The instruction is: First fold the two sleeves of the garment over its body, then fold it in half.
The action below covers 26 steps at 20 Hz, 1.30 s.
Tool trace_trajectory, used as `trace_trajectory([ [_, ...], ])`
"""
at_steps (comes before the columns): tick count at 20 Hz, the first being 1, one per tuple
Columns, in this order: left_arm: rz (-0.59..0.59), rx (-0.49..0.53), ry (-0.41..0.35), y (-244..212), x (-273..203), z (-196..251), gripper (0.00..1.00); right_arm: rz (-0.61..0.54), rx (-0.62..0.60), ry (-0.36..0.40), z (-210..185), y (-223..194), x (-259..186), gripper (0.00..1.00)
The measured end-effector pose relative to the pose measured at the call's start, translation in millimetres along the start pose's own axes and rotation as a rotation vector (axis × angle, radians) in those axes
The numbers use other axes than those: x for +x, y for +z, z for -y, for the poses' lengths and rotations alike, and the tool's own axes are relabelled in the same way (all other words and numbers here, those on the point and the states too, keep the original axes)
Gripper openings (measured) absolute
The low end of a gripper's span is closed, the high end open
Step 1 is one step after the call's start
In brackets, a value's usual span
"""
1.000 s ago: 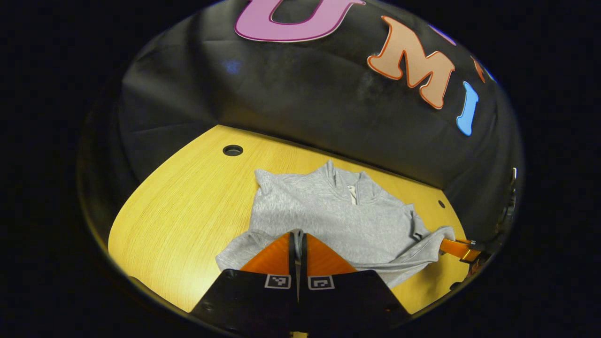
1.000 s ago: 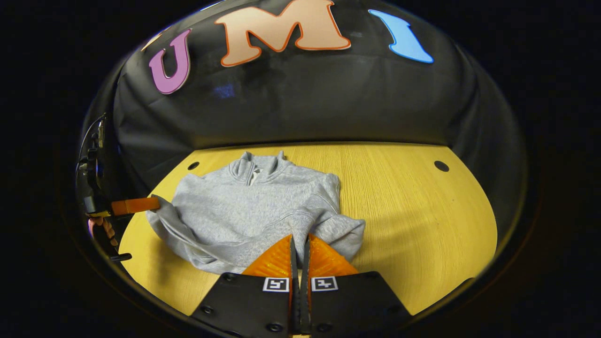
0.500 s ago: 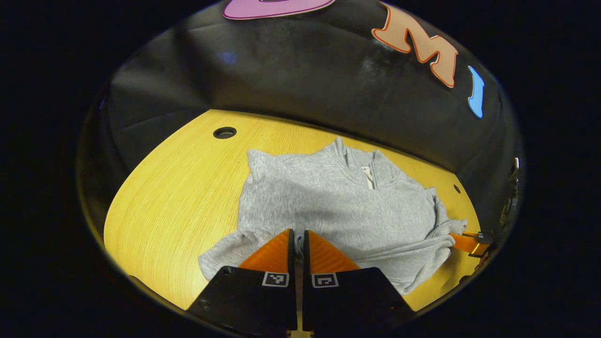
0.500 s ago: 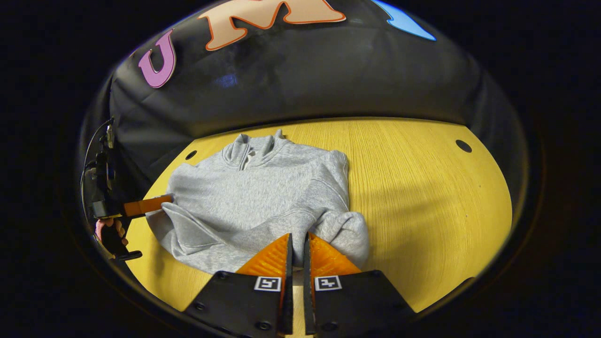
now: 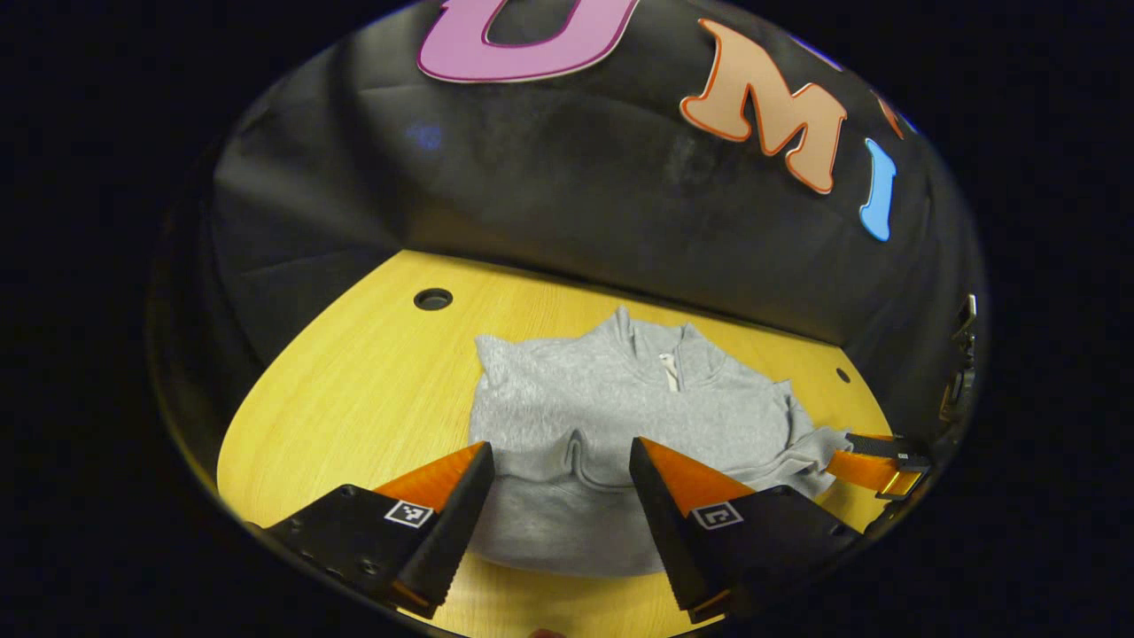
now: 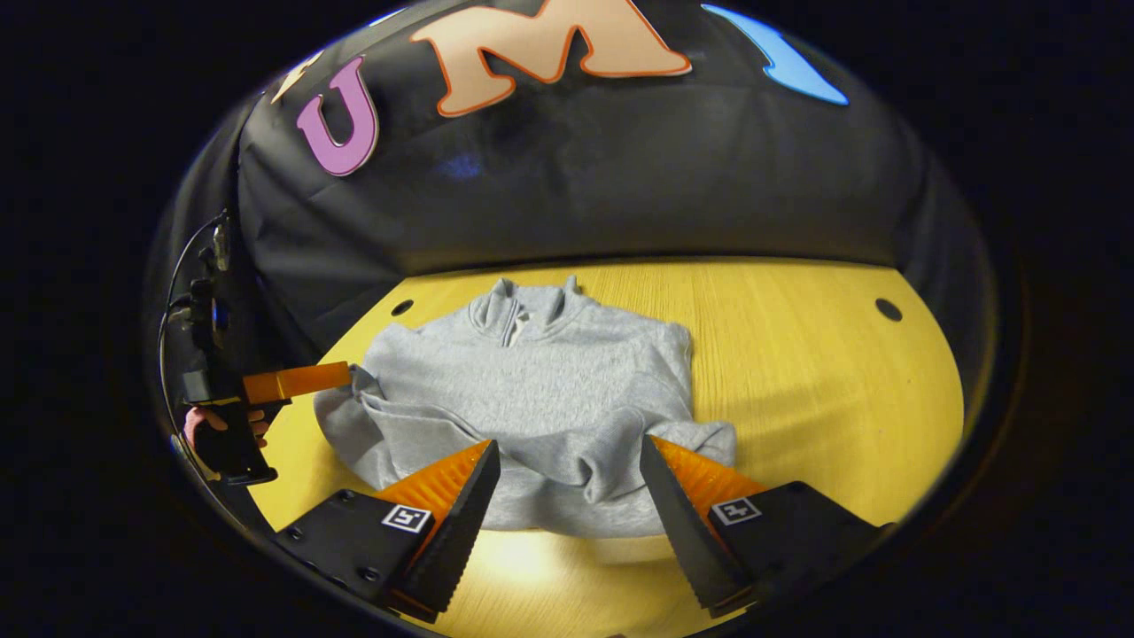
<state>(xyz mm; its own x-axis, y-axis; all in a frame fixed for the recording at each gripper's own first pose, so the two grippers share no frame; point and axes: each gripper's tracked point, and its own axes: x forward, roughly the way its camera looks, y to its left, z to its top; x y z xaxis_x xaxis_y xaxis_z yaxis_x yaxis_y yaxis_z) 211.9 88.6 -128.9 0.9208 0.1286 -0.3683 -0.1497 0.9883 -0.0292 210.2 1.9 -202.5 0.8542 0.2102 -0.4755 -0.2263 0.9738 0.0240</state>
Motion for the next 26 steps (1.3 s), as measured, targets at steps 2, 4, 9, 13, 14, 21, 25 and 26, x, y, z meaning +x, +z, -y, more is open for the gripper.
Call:
trace_trajectory([
  [2, 0.017, 0.009, -0.039, 11.0, -23.6, 9.5, 0.9, 0.061, -0.009, 0.004, -7.2, 22.0, -23.1, 0.98],
  [4, 0.042, 0.039, -0.072, 23.1, -49.8, 16.5, 0.9, 0.114, -0.023, 0.011, -15.4, 39.4, -49.9, 0.98],
  [9, 0.086, 0.135, -0.138, 34.8, -114.1, 28.2, 0.9, 0.203, -0.049, 0.02, -38.5, 55.8, -119.8, 0.98],
  [13, 0.127, 0.147, -0.177, 28.2, -152.6, 33.6, 0.9, 0.264, -0.059, -0.03, -51.9, 55.6, -170.4, 0.98],
  [14, 0.14, 0.167, -0.18, 28.2, -160.9, 36.4, 0.9, 0.28, -0.059, -0.038, -57.0, 54.8, -180.1, 0.98],
  [21, 0.122, 0.156, -0.188, 8.4, -184.9, 32.8, 0.9, 0.285, -0.036, -0.042, -99.0, 28.8, -215.9, 0.98],
  [25, 0.102, 0.176, -0.185, -0.5, -196.3, 22.7, 0.9, 0.284, -0.017, -0.061, -104.1, 25.3, -222.7, 0.98],
  [26, 0.102, 0.184, -0.189, -1.7, -197.7, 21.8, 0.9, 0.288, -0.013, -0.07, -103.5, 25.7, -224.4, 0.98],
])
